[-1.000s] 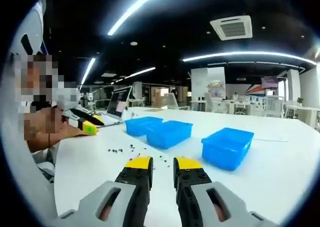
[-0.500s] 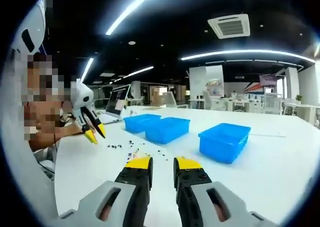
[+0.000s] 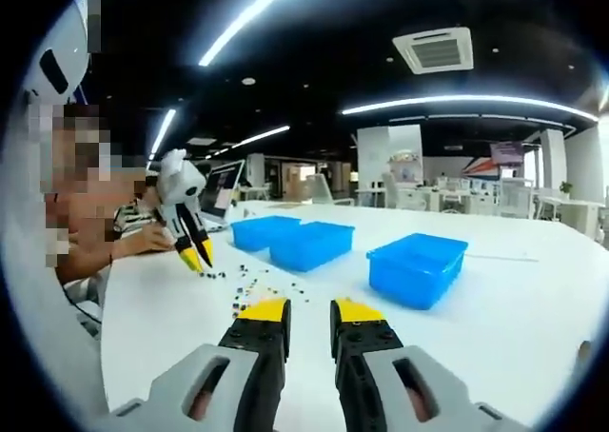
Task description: Pick up the resistors one by one and place each resistor into its matching bin, sorting the parts by color and model until every resistor is separated into the correct bin for its type
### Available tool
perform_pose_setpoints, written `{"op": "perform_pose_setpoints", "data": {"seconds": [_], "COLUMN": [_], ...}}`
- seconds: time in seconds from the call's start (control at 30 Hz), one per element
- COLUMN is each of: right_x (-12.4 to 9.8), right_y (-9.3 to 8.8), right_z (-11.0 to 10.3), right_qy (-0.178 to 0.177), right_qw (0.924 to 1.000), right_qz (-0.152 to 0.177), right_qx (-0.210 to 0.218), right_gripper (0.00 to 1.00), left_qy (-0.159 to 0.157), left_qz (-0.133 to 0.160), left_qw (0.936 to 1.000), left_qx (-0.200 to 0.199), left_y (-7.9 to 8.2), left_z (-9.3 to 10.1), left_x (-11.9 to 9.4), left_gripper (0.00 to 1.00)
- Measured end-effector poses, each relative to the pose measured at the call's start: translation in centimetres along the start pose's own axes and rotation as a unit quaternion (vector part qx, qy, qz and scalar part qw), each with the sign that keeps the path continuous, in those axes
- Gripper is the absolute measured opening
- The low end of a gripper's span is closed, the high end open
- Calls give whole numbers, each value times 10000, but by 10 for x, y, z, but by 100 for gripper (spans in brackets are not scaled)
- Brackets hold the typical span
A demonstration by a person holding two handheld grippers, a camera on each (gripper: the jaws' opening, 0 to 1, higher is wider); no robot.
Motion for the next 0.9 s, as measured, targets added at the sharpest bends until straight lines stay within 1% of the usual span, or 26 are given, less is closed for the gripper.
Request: {"op": "perform_pose_setpoints", "data": {"seconds": [0.1,0.17,0.2,0.23,0.27,0.37,0.43,0.5,0.63,0.67,0.7,0.73,0.77,0.8,0.83,0.87,0.9], "right_x": [1,1,1,1,1,1,1,2,6,7,8,8,8,9,9,9,9], "right_y": [-2,-4,-5,-6,-7,-10,-11,-11,-12,-13,-14,-14,-14,-13,-12,-11,-10], "right_z": [0,0,0,0,1,2,2,2,0,-1,-1,-2,-2,-2,-2,-2,-2], "right_qy": [40,62,64,66,66,59,54,58,107,129,141,148,145,145,147,143,135], "right_qw": [10000,10000,10000,10000,9999,9999,9999,9999,9998,9997,9997,9997,9996,9996,9997,9997,9997], "right_qz": [-32,-47,-57,-68,-82,-107,-113,-115,-128,-148,-164,-185,-188,-180,-169,-159,-155], "right_qx": [8,22,24,27,37,67,89,97,105,114,115,117,120,130,134,129,120], "right_gripper": [19,19,19,19,19,19,19,19,19,19,19,19,19,19,19,19,19], "left_qy": [23,8,-50,-120,-89,-44,-69,-82,-214,-246,-320,-356,-433,-447,-466,-541,-479], "left_qz": [-90,-213,-316,-214,-187,-203,-149,11,562,756,937,1074,1329,1560,1840,2027,2211], "left_qw": [9999,9997,9995,9997,9997,9997,9998,9999,9979,9965,9943,9925,9886,9853,9802,9745,9703], "left_qx": [-66,-109,-42,-17,-108,-92,-117,-147,-221,-266,-398,-459,-559,-526,-560,-799,-855], "left_y": [-1,-5,-9,-6,-6,-9,-9,-6,5,9,11,14,17,19,23,24,25], "left_z": [-3,-3,-2,-1,-2,-4,-3,-3,-4,-6,-7,-9,-11,-17,-20,-24,-30], "left_x": [6,10,10,10,9,7,4,1,-9,-11,-15,-17,-21,-24,-28,-31,-34], "left_gripper": [16,12,9,7,7,7,7,7,7,7,7,7,7,7,7,7,7]}}
Point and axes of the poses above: the point that each gripper's makers call its tool centre point, and the gripper's own axes: x roughly forward along the fingers, z roughly to its right, y roughly out of its top, the point moved 3 cm from there along -x, roughly backward along the fingers
